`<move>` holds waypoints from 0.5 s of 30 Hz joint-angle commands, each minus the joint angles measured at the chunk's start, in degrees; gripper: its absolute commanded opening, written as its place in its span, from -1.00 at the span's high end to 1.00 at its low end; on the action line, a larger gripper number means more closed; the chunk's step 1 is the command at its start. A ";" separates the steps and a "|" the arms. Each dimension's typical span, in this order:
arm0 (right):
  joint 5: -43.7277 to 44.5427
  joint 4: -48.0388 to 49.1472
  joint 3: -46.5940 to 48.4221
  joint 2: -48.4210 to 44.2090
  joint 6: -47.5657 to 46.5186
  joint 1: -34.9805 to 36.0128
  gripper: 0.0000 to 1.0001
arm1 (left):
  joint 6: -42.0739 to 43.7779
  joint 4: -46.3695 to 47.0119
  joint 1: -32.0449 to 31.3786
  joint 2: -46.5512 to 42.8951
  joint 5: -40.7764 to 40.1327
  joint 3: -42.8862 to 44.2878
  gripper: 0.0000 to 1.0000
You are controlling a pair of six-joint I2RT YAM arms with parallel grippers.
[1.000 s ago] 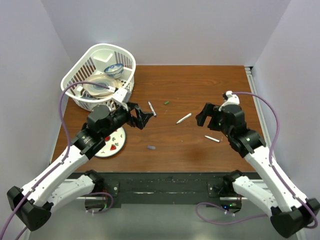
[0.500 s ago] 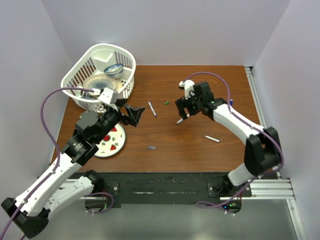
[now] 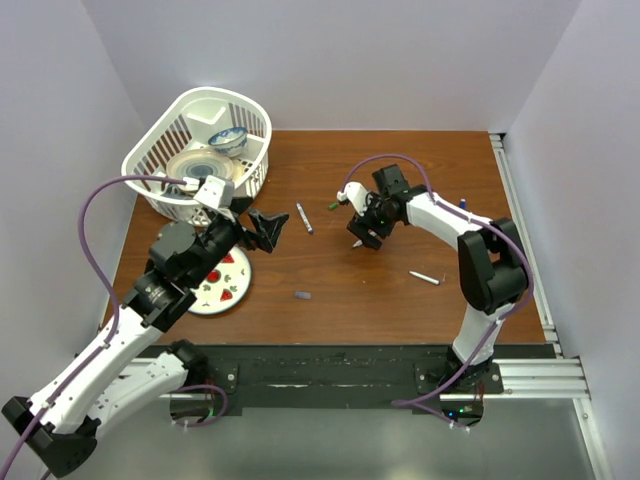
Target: Insert the pens into the pen caps
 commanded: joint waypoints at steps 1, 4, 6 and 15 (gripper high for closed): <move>0.77 3.59 -1.82 -2.29 -8.50 -0.08 -0.55 | 0.79 1.97 0.00 0.61 0.19 0.86 -0.99; 0.25 4.91 -1.65 -1.33 -8.86 -0.08 -0.56 | 0.78 2.23 0.00 0.52 1.16 0.86 -0.99; -1.07 4.65 -0.86 -0.19 -9.39 0.00 -0.57 | 0.87 2.41 0.00 0.17 1.25 0.77 -0.98; -0.28 3.25 2.48 4.38 -11.76 0.00 -0.57 | 1.31 2.50 0.08 -0.18 0.63 0.68 -0.97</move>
